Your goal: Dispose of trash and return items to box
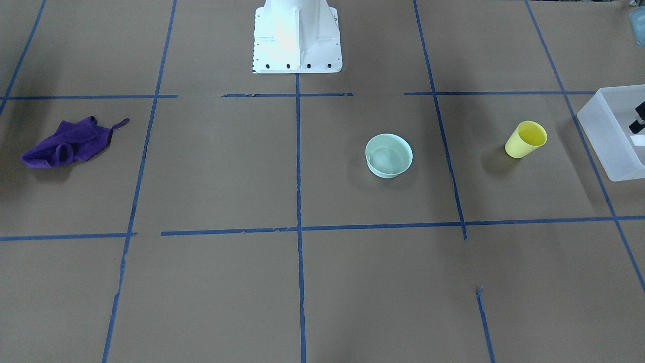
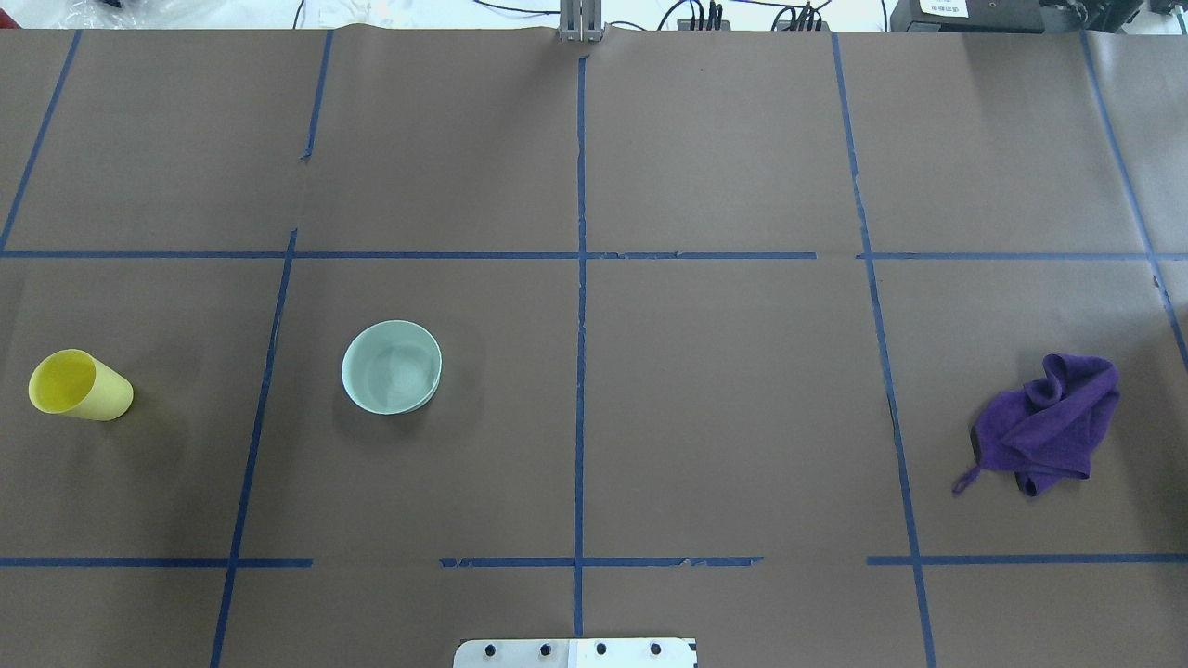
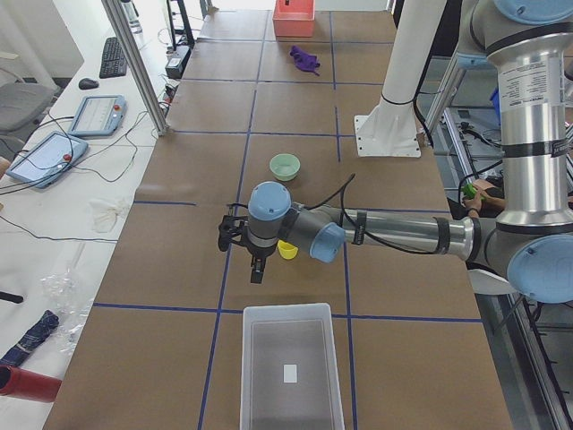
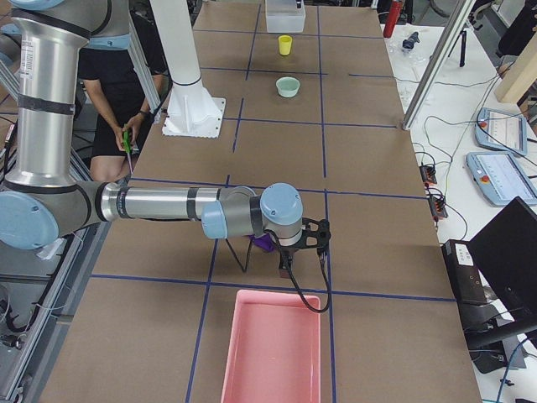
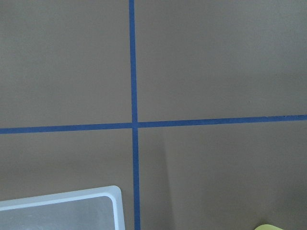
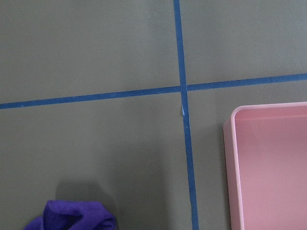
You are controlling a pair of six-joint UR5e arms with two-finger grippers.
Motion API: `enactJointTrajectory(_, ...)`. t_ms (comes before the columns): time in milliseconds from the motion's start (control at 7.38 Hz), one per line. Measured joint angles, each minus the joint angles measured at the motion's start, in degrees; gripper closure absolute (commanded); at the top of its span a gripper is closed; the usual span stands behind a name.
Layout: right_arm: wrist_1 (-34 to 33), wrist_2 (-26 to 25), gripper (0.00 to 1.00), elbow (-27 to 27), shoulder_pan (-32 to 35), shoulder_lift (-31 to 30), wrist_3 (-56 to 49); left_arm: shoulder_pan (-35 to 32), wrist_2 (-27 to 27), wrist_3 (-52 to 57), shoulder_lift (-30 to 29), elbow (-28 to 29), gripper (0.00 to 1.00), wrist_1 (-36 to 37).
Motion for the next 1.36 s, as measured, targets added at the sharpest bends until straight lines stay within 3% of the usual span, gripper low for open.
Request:
enactJointTrajectory(542,0.4,0.2,0.0,0.2,0.0,0.0,0.0,10.9,1.3,-16.8,3.8,-1.7,0.01,-11.3)
enactJointTrajectory(1085,0.5,0.3,0.0,0.1,0.0,0.0,0.1,16.6,4.8,-23.2,4.6,-0.7,0.01,-15.7)
enactJointTrajectory(1356,0.5,0.3,0.0,0.1,0.0,0.1,0.1,19.6,7.5,-26.5,4.0,2.8,0.01,-20.8)
